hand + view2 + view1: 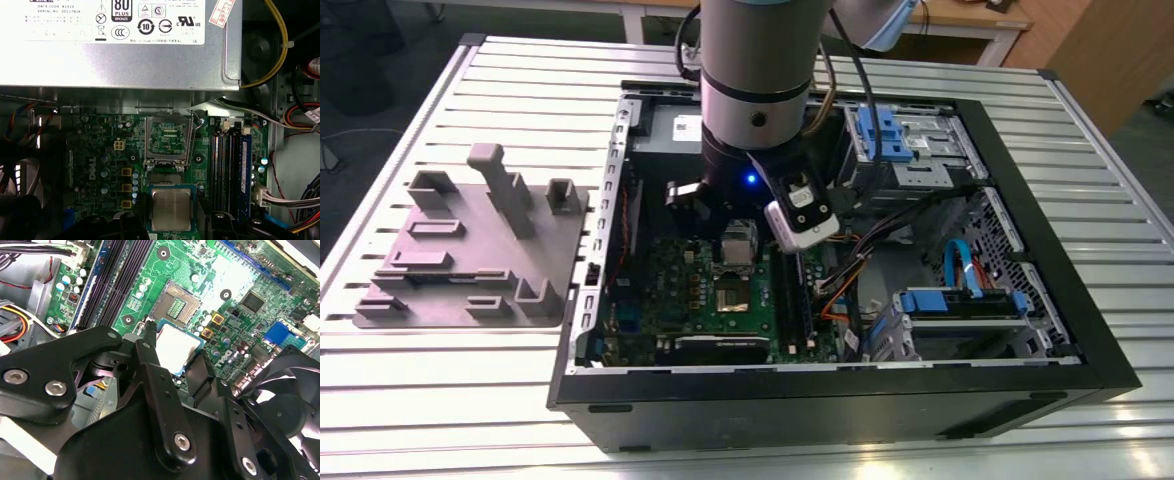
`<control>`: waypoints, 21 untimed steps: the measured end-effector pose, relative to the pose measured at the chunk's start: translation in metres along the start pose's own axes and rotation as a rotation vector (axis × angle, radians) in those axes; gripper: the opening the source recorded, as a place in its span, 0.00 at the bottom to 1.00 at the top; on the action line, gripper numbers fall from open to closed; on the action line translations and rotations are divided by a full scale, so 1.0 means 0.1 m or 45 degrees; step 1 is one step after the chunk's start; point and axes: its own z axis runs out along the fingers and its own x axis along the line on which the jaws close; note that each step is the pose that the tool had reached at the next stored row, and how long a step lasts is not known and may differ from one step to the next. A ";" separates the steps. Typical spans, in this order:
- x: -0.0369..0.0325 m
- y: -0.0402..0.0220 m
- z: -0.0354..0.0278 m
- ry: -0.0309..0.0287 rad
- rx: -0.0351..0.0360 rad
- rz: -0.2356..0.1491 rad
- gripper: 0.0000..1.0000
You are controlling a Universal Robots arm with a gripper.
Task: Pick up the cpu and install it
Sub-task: 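Place the cpu into insertion slot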
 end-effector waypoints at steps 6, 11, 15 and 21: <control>0.001 -0.008 0.047 0.0001 0.0004 0.000 0.47; 0.001 -0.064 0.125 -0.0002 -0.0001 0.000 0.47; 0.002 -0.068 0.198 0.0000 0.0003 0.000 0.47; 0.003 -0.091 0.299 0.0000 0.0002 0.000 0.47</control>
